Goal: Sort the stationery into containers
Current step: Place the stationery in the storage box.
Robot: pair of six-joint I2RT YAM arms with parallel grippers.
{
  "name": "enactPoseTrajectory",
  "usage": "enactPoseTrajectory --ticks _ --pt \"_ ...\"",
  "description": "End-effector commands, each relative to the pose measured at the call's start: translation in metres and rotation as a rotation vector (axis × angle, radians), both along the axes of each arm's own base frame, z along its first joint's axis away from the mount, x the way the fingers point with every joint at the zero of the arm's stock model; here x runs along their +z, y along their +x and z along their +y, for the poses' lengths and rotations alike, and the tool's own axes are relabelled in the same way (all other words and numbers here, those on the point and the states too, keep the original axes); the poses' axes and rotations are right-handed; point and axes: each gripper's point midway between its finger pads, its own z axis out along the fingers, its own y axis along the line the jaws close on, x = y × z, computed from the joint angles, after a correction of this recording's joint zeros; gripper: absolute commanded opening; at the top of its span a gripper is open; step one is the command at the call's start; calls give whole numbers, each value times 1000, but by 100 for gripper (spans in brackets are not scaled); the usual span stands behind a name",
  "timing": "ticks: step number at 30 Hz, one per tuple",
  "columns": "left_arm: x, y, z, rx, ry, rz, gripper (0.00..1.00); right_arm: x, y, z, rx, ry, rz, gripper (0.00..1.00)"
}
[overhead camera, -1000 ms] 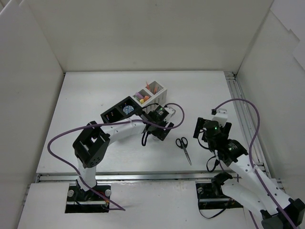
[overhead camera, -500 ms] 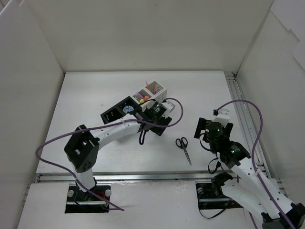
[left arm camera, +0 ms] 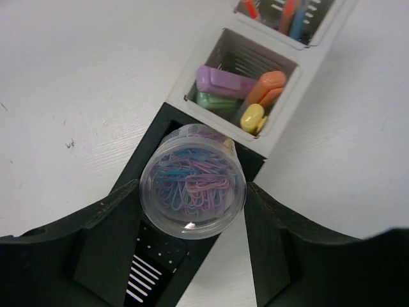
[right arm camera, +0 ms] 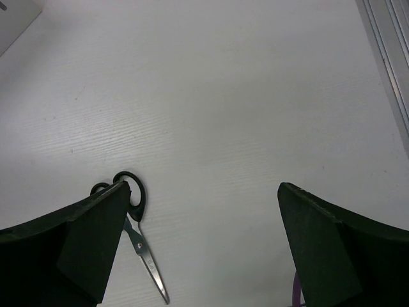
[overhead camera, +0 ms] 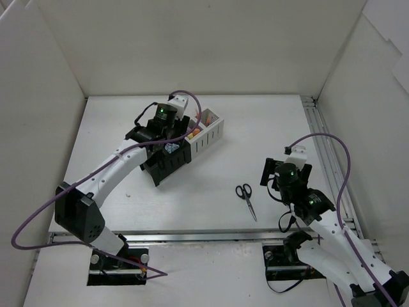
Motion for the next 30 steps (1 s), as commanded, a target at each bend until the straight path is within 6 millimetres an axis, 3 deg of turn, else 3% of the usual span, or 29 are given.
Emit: enactPoseTrajectory --ticks 1,7,9,10,11,12,18,22,24,25,26,28,30 --pt "19 19 6 31 -21 -45 42 5 7 -5 -31 -23 -22 98" --pt "-3 30 21 73 -29 18 42 5 8 -5 -32 -34 -14 98" --pt "-5 30 21 64 -49 26 51 2 9 -4 -30 -36 -2 98" --pt "-9 28 20 57 -52 35 58 1 9 -2 -25 -35 4 98" --pt "-9 28 19 54 -58 31 72 -1 10 -2 -23 -38 13 98" --pt "-7 27 19 55 -64 30 77 -1 11 -1 -20 -36 16 98" --pt "10 22 20 44 -87 -1 99 -11 14 17 28 15 79 98" --pt "29 11 21 24 -122 -42 99 -31 16 37 78 55 168 98" --pt "46 1 22 10 -157 -80 99 -46 17 42 79 52 229 93" --pt "40 -6 19 -4 -159 -77 99 -49 19 45 83 58 250 91" --pt "53 -14 23 -7 -177 -112 100 -59 20 48 88 42 290 85" --pt "47 -27 21 -27 -183 -119 99 -65 22 55 115 49 328 80" --pt "56 -40 23 -37 -211 -149 99 -77 23 59 125 40 374 74"
